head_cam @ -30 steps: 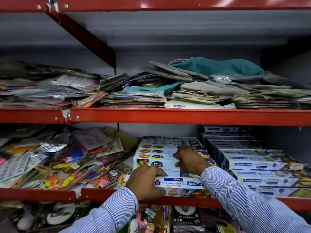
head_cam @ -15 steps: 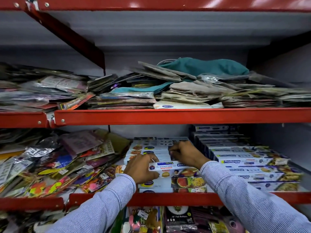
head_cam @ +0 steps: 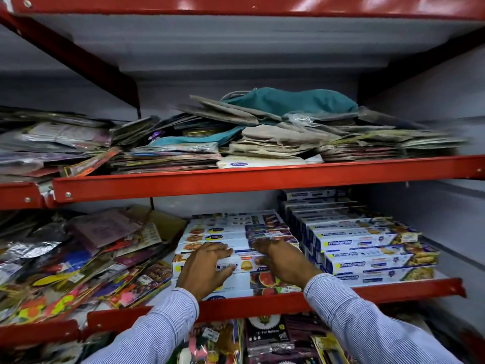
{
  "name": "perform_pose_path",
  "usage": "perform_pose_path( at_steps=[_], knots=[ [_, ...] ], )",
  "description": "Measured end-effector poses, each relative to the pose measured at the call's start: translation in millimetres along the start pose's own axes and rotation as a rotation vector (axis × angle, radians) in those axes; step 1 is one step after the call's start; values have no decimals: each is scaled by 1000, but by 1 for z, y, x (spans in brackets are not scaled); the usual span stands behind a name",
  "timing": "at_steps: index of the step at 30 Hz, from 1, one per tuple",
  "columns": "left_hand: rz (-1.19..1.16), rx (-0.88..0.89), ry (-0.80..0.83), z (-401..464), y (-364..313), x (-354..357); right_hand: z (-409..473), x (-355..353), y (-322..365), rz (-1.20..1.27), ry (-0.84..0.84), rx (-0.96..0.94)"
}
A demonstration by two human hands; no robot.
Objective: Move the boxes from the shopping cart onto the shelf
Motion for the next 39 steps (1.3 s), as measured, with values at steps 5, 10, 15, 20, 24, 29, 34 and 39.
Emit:
perform_pose_path(
  at_steps=[5,10,15,20,24,29,34,39],
  knots=[
    [5,18,-40,0,-1,2,0,2,-3,8,-9,-26],
    [19,47,-71,0,-2,6,-2,4,-8,27,-10,-41],
    [55,69,-80,-1,0,9,-5,8,-10,-11,-45,-87],
    [206,102,-114,-16,5,15,-21,23,-7,-118,-214,-125],
    [335,126,-124,-28,9,19,-31,40,-10,-187,-324,-11],
    [417,111,-71,-32,16,25,-30,51,-12,-238,-327,26],
    [486,109,-49,-31,15,28,-30,53,-8,-240,-349,64],
    [489,95,-120,-35,6,14,-32,49,7,-224,-425,40]
  ],
)
Point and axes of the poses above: each hand's wrist, its own z-axis towards the middle knuckle, its own x-axis out of the palm, y = z × x, the point moved 1 cm from there along z, towards the middle knuckle, and after that the axes turned 10 degrees about -y, right-handed, at the moved point
